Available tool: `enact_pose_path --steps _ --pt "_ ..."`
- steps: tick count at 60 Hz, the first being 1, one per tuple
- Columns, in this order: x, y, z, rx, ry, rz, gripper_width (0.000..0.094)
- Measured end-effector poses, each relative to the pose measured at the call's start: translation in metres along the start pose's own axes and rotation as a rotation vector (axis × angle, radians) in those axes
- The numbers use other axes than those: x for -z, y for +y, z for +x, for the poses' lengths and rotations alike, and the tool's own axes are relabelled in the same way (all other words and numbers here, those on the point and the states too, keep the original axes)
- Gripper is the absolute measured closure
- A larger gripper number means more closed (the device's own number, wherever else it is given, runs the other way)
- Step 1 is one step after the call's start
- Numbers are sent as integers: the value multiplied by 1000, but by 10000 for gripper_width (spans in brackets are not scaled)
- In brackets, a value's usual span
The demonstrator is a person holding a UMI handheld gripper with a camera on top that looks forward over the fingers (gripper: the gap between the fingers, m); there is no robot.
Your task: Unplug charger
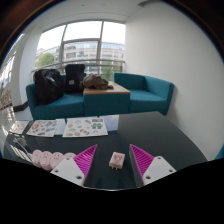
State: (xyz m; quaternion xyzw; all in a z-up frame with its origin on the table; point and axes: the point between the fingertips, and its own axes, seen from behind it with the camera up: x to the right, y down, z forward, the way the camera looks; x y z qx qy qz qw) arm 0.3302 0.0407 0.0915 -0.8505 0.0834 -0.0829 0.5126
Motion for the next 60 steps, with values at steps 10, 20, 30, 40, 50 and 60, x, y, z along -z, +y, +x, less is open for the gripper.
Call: enact_pose_path --steps 10,20,30,40,50,60 --pt "97 -96 -22 -11 -16 202 152" --pt "214 -151 -61 -35 -65 380 140" --pt "289 -125 -116 -8 -129 384 114" --pt "327 -86 -164 8 -180 343 104" --pt "345 -45 -199 28 -233 282 105" --pt "359 -22 -218 44 -262 260 105"
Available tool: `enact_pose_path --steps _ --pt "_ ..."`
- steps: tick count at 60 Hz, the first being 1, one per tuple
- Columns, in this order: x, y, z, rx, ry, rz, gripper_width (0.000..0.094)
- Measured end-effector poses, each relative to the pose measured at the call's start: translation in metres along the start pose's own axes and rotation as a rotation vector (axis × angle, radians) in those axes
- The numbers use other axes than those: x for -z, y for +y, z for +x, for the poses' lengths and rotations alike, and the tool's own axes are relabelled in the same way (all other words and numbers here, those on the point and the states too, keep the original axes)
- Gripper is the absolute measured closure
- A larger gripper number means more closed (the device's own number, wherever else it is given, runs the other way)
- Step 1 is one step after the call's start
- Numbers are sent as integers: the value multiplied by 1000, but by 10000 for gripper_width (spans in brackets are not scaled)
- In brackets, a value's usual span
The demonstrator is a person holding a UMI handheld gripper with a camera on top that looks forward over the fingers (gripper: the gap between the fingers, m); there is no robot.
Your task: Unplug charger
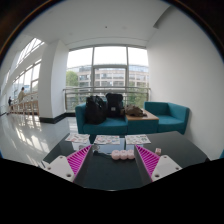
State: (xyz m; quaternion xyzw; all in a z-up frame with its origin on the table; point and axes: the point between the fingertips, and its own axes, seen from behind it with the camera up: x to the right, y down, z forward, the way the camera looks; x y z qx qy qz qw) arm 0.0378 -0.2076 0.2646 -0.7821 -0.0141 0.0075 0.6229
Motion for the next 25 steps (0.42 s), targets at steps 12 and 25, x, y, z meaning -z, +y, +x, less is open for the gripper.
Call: enact_pose_path --steps 12,25 --pt "4 1 -1 -7 1 -2 104" --pt "2 2 -4 -20 -4 -1 103"
